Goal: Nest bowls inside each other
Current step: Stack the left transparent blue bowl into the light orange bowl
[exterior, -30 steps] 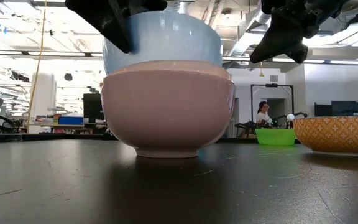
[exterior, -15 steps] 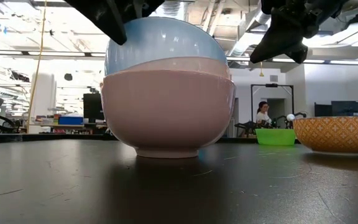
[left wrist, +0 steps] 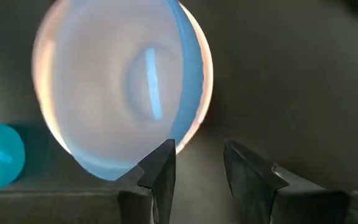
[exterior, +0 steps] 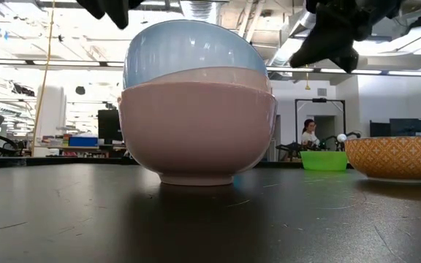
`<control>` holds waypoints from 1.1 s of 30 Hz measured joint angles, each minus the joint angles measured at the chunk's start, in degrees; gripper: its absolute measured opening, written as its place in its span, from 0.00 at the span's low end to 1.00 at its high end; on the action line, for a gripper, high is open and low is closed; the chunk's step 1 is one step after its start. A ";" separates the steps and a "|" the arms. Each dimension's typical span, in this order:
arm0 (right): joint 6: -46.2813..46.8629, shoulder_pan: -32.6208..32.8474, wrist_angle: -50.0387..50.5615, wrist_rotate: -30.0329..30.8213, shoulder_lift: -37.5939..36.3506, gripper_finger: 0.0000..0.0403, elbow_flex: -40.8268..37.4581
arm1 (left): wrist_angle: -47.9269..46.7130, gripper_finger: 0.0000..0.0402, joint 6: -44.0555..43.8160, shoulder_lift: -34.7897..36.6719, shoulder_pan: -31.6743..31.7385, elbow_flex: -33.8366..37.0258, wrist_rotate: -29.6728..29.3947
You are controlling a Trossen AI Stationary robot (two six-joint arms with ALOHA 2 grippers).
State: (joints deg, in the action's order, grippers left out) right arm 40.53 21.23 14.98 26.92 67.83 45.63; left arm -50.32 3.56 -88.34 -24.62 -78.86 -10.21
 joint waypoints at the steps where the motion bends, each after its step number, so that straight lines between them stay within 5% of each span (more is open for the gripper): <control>1: -0.04 0.27 -1.36 0.00 0.09 0.03 0.00 | 2.10 0.31 -0.71 1.75 -0.23 1.73 -0.63; 9: -4.96 2.05 -11.77 0.02 4.60 0.03 0.09 | 48.33 0.31 -1.78 11.87 -2.23 27.30 -1.23; 14: -4.20 1.44 -12.41 -0.08 7.95 0.03 0.09 | 64.58 0.31 -4.80 11.04 -2.61 36.96 -3.41; 20: -2.74 0.27 -13.04 -3.10 10.58 0.03 0.09 | 70.94 0.27 -3.20 11.13 -5.50 39.68 -11.20; 33: -2.45 -0.34 -14.36 -4.74 10.34 0.03 0.04 | 71.54 0.03 -5.06 2.57 -5.93 37.38 -4.40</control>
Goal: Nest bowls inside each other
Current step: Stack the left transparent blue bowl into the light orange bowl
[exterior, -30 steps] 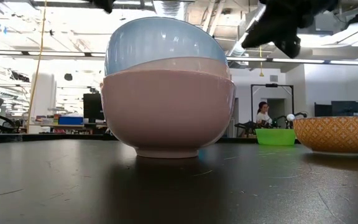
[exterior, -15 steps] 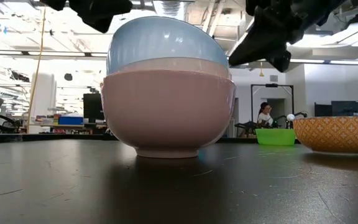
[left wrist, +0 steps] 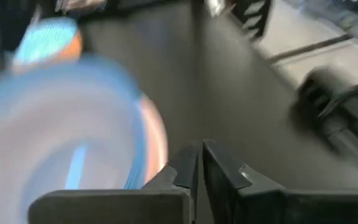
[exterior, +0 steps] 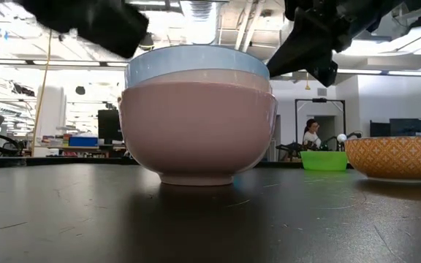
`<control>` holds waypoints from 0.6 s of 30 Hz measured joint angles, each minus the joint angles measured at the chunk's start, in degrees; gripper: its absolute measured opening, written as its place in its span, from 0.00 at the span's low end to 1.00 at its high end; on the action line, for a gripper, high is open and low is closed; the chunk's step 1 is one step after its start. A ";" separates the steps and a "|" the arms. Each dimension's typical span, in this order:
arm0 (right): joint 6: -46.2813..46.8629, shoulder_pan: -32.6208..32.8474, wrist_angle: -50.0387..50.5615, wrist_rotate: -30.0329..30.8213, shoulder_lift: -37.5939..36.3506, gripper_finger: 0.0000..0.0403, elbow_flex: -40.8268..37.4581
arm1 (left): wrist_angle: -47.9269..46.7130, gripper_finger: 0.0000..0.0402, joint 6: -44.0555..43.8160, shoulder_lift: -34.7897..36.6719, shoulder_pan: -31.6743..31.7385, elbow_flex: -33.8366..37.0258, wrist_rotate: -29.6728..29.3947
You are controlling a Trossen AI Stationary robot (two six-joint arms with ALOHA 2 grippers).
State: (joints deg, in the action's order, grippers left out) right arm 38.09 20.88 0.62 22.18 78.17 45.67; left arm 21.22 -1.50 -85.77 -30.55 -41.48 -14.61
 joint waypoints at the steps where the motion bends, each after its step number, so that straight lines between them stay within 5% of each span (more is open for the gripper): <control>1: -0.02 0.00 0.01 -0.17 0.00 0.03 0.00 | 0.13 0.02 0.97 0.69 -0.14 -0.30 0.37; 5: -0.02 -0.15 -0.90 -0.62 0.00 0.03 0.00 | -0.98 0.00 3.64 4.89 -0.21 -0.98 0.14; 11: -5.37 1.47 -10.76 0.35 1.49 0.03 0.00 | -10.50 0.00 1.01 14.05 -0.19 0.47 -9.41; 18: -11.16 3.87 -21.92 1.71 9.78 0.03 0.03 | 5.36 0.00 -1.95 15.35 2.27 13.42 -15.57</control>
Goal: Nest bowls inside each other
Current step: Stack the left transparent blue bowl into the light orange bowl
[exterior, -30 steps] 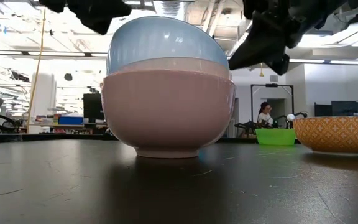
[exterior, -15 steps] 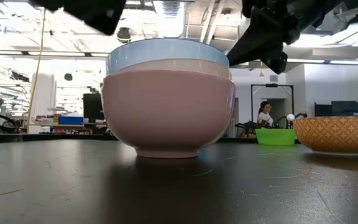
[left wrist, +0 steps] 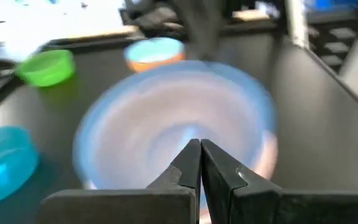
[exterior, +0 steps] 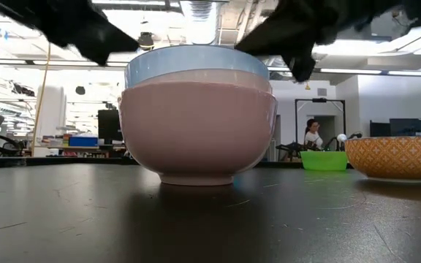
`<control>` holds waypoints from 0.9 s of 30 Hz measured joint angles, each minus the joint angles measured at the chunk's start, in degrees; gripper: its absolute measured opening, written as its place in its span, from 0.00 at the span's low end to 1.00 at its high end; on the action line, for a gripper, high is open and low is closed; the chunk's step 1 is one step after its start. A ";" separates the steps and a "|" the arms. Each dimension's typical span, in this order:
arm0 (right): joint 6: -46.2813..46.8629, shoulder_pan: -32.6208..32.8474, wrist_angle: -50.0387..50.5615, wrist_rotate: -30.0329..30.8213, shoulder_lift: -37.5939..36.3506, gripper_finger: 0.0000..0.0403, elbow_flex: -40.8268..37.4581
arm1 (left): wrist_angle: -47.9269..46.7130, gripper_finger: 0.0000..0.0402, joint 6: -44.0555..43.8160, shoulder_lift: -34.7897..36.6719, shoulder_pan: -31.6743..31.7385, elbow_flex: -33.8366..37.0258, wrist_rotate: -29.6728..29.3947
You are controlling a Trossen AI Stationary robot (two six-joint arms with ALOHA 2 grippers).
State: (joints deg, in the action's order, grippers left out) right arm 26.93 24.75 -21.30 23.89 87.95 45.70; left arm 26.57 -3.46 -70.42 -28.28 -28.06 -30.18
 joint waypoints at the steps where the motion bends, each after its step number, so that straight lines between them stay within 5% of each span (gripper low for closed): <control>1: -0.02 -0.04 -0.51 0.05 0.98 0.03 -0.01 | 3.76 0.00 -0.03 -0.48 1.16 1.38 -0.16; 11: -1.47 -0.87 1.41 1.69 0.58 0.03 1.18 | 10.44 0.00 -0.19 -4.50 10.55 3.85 12.19; 27: 1.43 0.35 6.60 1.81 0.49 0.03 1.13 | 19.56 0.00 -0.25 -11.22 10.31 3.83 13.52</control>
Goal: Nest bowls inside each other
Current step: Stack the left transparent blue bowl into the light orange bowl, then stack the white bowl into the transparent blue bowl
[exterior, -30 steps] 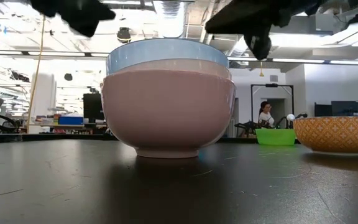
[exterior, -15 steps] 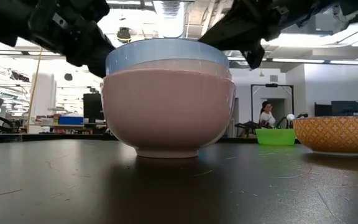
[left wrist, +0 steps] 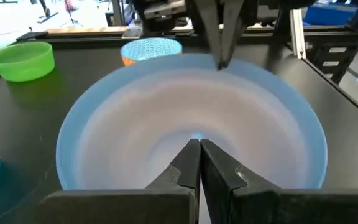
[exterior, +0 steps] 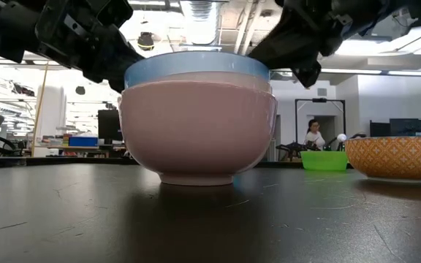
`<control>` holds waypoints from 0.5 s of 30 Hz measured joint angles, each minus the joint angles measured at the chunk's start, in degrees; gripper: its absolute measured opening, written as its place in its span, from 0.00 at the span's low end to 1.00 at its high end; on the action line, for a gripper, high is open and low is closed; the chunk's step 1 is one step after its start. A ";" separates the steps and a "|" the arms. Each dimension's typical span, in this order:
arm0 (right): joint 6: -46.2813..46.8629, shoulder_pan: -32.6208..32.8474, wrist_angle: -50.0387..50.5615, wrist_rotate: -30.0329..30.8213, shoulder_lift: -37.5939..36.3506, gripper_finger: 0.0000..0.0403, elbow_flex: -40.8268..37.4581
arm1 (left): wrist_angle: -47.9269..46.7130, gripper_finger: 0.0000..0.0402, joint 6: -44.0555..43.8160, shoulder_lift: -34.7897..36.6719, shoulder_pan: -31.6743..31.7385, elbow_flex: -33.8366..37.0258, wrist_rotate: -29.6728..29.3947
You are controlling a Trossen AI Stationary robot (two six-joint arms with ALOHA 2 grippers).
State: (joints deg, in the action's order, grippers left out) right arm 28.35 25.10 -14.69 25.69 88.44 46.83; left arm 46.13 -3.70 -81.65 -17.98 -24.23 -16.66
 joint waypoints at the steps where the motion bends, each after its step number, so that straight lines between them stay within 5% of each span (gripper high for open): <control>1: 0.45 -0.17 0.81 0.01 0.00 0.03 0.00 | 0.16 0.00 0.00 0.00 0.00 0.00 0.37; 11: -1.84 -0.50 0.80 0.04 -2.40 0.03 -0.02 | -2.86 0.00 2.59 7.72 -0.14 -0.05 1.30; 15: -1.87 -0.14 0.77 0.11 -3.84 0.03 -0.02 | -22.49 0.00 1.30 18.33 -1.58 -3.38 1.50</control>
State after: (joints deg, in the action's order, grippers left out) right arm 26.48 24.95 -13.92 25.80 84.60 46.81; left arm 23.64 -2.41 -63.31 -19.56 -27.61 -15.16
